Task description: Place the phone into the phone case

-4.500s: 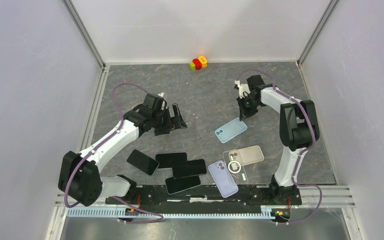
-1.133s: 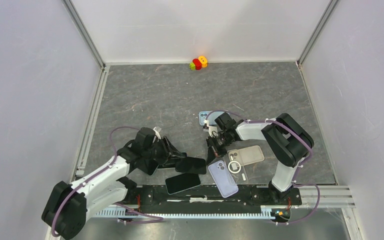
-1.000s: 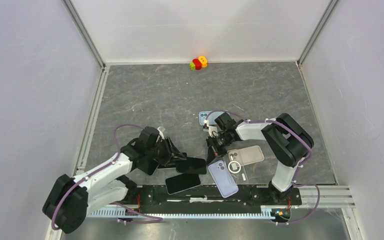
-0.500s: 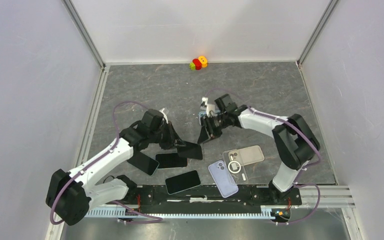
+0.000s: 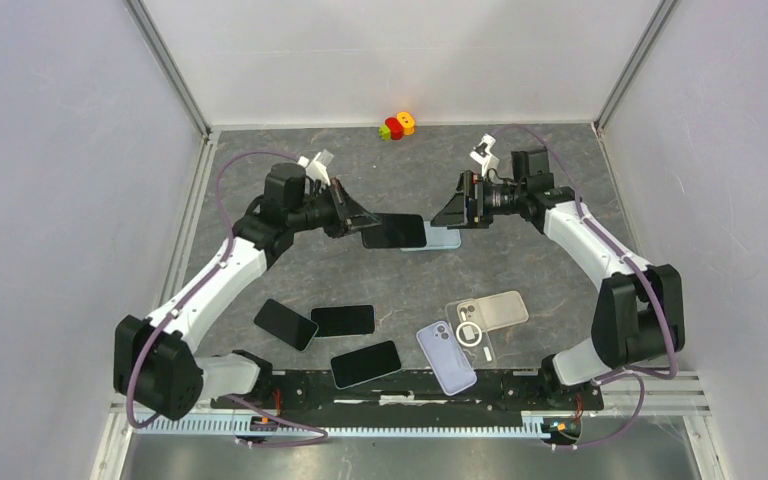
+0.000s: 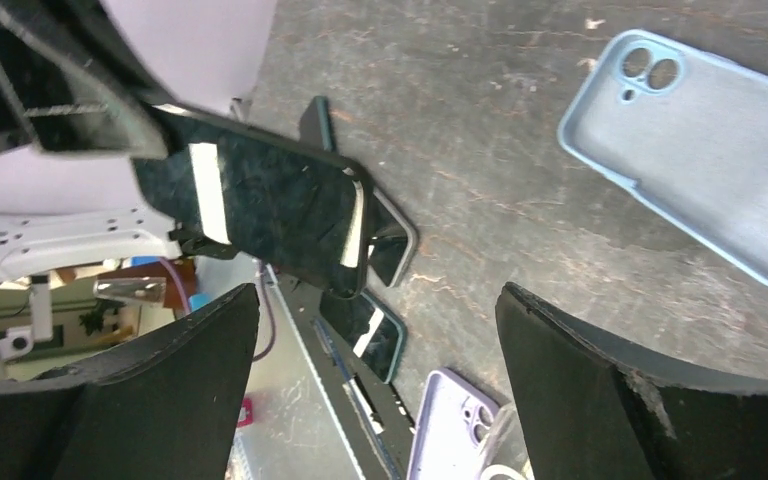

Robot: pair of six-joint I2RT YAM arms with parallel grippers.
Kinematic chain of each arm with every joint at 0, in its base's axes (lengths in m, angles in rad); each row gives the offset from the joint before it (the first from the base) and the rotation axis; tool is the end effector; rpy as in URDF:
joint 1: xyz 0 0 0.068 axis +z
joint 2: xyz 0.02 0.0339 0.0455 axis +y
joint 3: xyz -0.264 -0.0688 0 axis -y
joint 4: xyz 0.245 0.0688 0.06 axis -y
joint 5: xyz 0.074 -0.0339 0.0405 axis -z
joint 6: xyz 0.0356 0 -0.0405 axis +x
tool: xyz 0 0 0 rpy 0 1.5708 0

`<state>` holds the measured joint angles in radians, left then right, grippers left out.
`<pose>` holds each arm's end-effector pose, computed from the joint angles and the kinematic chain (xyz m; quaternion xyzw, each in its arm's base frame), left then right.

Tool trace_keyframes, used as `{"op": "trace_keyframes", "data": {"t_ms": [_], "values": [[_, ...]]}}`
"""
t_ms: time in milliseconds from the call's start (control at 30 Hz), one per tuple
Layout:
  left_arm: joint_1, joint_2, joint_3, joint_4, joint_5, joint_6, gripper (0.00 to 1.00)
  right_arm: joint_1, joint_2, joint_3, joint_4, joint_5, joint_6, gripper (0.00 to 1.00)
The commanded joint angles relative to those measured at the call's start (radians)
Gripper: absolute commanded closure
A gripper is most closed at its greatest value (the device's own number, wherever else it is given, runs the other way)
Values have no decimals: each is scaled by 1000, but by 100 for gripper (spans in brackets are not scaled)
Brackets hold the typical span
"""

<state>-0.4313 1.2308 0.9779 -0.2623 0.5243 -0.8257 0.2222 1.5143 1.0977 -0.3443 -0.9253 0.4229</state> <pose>0.2427 -0.1313 0.3075 -0.0355 0.8438 -0.4671 0.2618 0.3083 0.0988 0.2670 -0.0926 0.8360 0.5008 0.2043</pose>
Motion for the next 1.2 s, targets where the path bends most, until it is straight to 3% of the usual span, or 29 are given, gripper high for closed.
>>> {"op": "trace_keyframes", "data": {"t_ms": [0, 133, 400, 567, 633, 700, 733, 867, 1067, 1167], "values": [[32, 54, 54, 301, 245, -116, 98, 3, -57, -18, 132, -151, 107, 8], [33, 100, 65, 387, 307, -167, 98, 4, -73, -86, 387, -206, 318, 13], [33, 127, 33, 484, 306, -233, 98, 19, -75, -211, 892, -238, 733, 40], [31, 145, 9, 494, 301, -239, 96, 24, -60, -251, 1108, -246, 887, 69], [32, 157, 0, 491, 300, -237, 87, 25, -55, -254, 1116, -251, 883, 86], [33, 168, -7, 475, 293, -228, 74, 25, -49, -257, 1101, -251, 860, 100], [33, 176, -7, 456, 285, -216, 61, 25, -48, -259, 1076, -248, 836, 100], [53, 221, 2, 359, 265, -166, 37, 20, -46, -212, 801, -225, 603, 100], [107, 330, 48, 204, 240, -85, 31, -16, -12, -73, 248, -97, 190, 100], [109, 414, 163, -20, 138, 20, 31, -41, 4, -23, 70, -14, 65, 100]]}}
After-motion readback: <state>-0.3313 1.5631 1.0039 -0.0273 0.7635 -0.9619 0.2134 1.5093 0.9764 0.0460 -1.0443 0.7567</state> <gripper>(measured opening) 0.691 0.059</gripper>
